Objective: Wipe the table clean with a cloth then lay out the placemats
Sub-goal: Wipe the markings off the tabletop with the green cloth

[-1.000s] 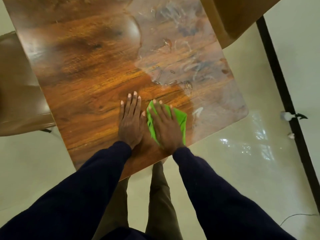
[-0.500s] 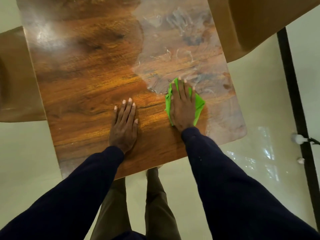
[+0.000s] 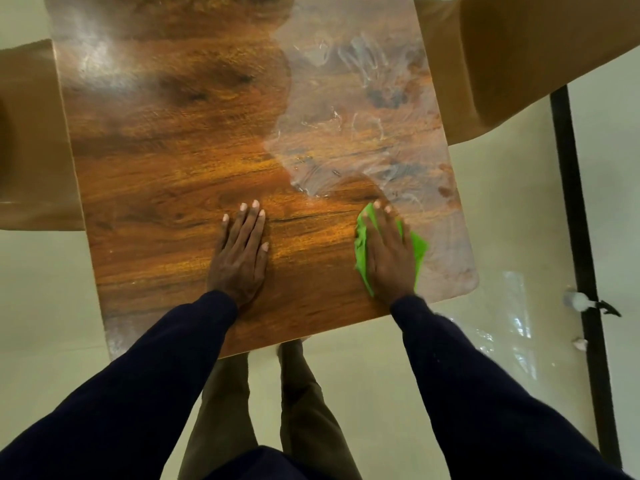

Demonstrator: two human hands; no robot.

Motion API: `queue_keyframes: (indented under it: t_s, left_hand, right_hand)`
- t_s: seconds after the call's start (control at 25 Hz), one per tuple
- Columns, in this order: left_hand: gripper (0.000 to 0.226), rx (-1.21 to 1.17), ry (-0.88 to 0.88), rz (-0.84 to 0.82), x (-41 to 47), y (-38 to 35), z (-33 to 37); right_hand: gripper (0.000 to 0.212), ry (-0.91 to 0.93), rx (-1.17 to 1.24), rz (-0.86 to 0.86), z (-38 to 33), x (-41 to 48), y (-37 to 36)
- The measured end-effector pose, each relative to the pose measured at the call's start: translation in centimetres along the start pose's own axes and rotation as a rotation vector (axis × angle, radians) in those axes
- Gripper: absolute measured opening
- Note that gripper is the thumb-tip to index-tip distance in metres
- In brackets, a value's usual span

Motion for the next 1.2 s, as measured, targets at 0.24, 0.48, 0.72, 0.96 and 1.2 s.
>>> queue_keyframes:
  t_s: [0.24, 0.48, 0.72, 0.96, 1.2]
  left_hand:
    - [0.060, 0.006, -0.006, 0.019, -0.1, 0.1, 0.0]
    - [0.061, -0.051, 0.014, 0.011, 0.1, 0.5, -0.1]
    - [0.058, -0.201, 0.074, 0.083, 0.8, 1.8, -1.4]
    - [0.056, -0.101, 0.156, 0.159, 7.8, 3.9, -7.1]
    - [0.056, -0.036, 0.088, 0.110, 10.3, 3.4, -8.6]
  right_hand:
    - [0.055, -0.036, 0.027, 0.127, -7.9, 10.2, 0.2]
    - [0.059, 0.483, -0.018, -0.037, -10.1, 1.7, -1.2]
    - [0.056, 0.008, -0.004, 0.046, -3.6, 11.1, 1.4]
    - [0.056, 0.064, 0.019, 0.114, -13.7, 17.4, 0.1]
    - [0.057, 0.466, 0.004, -0.006, -9.5, 11.0, 0.0]
Point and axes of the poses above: each hand's wrist, its own x-axis towards the middle knuckle, its own y-axis out of the back of the hand, z = x × y, the point moved 7 cm from there along x, towards the middle knuckle, and after that the axes turned 1 degree about -y, right-handed, at the moved point
